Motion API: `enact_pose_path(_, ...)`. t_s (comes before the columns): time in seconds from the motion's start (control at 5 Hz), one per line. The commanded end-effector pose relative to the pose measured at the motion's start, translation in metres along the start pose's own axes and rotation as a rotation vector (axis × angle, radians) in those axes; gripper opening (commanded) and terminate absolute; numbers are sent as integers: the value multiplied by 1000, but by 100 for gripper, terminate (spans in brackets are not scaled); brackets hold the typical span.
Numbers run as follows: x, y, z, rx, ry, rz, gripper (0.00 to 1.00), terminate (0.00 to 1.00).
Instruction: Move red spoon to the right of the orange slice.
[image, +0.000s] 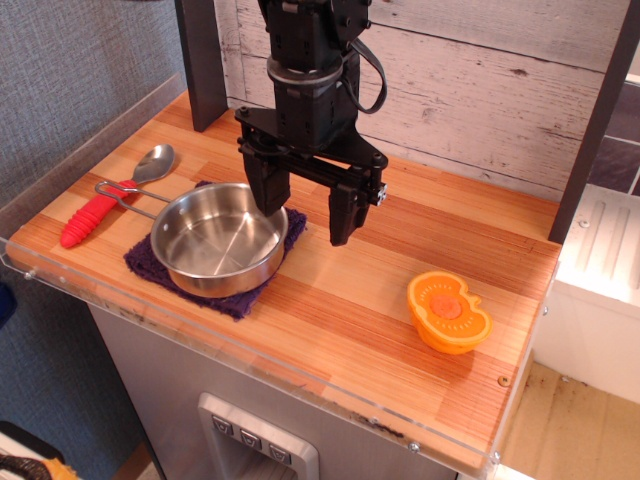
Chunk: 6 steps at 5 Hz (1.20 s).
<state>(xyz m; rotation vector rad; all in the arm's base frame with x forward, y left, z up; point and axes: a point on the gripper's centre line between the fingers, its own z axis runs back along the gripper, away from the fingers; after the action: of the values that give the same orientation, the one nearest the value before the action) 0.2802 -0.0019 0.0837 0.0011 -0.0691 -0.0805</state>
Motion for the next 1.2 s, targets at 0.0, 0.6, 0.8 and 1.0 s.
enact_pose_path(0.0, 0, 0, 0, 0, 0, 0, 100, 0)
enact_pose_path(0.6, -45, 138, 25, 79, -39, 279, 100, 0)
enact_pose_path(0.8, -47, 164, 20, 117, -2, 253, 100, 0)
enact_pose_path(1.0, -43, 190, 13, 130, 9, 263, 100, 0)
